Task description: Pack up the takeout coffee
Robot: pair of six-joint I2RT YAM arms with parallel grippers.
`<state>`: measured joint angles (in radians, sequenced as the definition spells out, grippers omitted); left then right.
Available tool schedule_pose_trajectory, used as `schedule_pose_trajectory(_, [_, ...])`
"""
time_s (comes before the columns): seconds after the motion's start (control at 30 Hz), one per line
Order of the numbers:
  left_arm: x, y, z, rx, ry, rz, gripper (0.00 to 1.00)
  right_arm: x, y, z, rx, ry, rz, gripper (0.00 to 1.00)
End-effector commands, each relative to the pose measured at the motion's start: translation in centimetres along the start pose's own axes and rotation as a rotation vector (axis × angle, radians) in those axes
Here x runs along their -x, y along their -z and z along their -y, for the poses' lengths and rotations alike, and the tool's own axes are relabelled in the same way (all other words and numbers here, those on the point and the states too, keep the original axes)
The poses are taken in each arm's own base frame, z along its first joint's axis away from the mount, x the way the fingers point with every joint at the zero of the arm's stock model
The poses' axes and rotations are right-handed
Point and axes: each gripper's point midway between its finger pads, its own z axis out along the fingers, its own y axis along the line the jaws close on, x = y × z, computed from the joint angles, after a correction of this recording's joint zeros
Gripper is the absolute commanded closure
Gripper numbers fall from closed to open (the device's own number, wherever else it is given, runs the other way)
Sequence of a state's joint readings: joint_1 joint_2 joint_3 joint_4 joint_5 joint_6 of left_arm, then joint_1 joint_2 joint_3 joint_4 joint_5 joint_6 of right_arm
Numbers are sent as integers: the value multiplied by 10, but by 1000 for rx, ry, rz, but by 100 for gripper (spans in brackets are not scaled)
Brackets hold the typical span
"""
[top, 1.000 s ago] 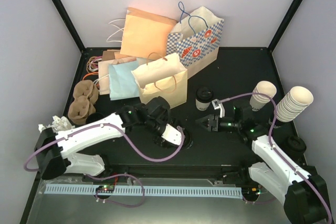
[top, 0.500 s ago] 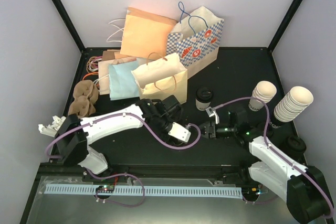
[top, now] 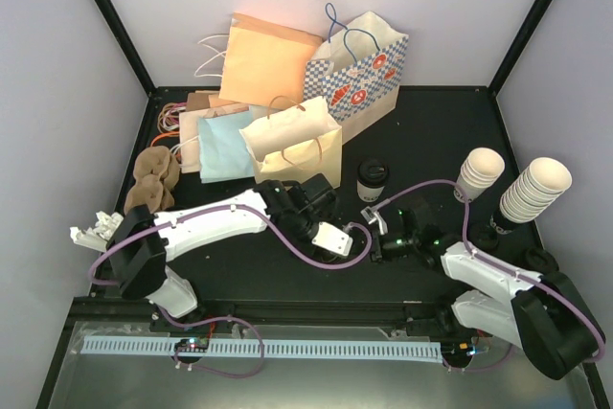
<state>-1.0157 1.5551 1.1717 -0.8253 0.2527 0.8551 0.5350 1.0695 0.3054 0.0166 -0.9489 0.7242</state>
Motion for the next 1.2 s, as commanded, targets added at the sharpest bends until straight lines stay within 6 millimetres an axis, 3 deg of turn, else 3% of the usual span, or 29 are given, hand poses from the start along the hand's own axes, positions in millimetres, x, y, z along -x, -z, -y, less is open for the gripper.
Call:
schedule_pose_trajectory(0.0, [-8,-7,7,-21,17,-8,65,17,0,-6,-12,40,64,66])
schedule_pose_trajectory(0.17, [-14,-8,11,-28,14,-17,65,24,0,-5,-14,27,92,73])
schedule_pose_trajectory(0.37, [-16,-10,12,-32,13,-13,65,28,-1,-5,-26,25,100,73])
schedule_pose_trajectory(1.0, [-26,-22,17,-54,21,-37,65,-31,-12,80,-192,-140,-12,78])
schedule_pose_trajectory(1.17, [-27,-26,20,-71,24,-32,66,-36,-13,84,-188,-155,-14,78])
